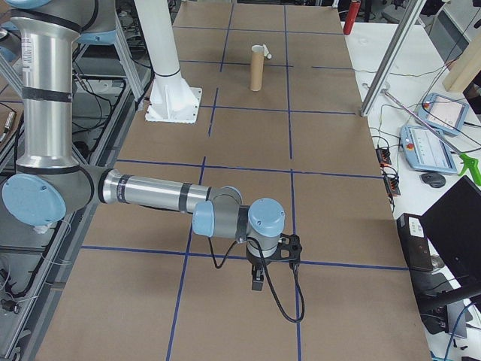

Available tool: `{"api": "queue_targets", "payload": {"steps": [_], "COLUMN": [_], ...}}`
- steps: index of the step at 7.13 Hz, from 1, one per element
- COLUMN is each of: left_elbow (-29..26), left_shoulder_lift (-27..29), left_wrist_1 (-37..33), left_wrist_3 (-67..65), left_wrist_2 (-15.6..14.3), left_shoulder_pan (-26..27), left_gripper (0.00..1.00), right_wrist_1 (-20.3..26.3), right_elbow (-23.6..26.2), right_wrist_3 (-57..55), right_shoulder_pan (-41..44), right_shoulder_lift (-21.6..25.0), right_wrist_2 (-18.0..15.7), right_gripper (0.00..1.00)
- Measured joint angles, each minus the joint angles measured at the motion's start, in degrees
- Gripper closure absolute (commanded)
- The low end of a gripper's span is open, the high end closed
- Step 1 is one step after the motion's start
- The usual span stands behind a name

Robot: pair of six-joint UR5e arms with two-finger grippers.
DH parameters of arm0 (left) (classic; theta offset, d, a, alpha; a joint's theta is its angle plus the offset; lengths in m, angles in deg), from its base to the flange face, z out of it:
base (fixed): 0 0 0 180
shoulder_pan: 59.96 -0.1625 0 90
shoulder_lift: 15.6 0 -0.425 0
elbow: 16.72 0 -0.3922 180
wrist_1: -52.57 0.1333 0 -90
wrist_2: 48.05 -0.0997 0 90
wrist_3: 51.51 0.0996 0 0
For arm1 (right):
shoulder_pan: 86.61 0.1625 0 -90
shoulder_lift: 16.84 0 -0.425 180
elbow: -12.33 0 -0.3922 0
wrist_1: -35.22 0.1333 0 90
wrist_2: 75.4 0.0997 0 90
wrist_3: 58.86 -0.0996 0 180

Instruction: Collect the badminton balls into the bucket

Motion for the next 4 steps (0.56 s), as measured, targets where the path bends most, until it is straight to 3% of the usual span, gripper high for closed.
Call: {"api": "queue_targets", "payload": {"steps": [4], "left_elbow": [-0.17], "left_shoulder_lift": [0.46], "left_wrist_1": [-0.08], "left_wrist_3": [-0.27], "left_wrist_2": [-0.9], "left_shoulder_pan": [-0.06], "left_gripper": [0.0], "right_wrist_1": [0.0], "right_elbow": [0.0], "right_wrist_3": [0.0], "right_shoulder_pan": [0.0], "right_shoulder_lift": [-0.03], "right_wrist_2": [-0.01], "right_gripper": [0.0]}}
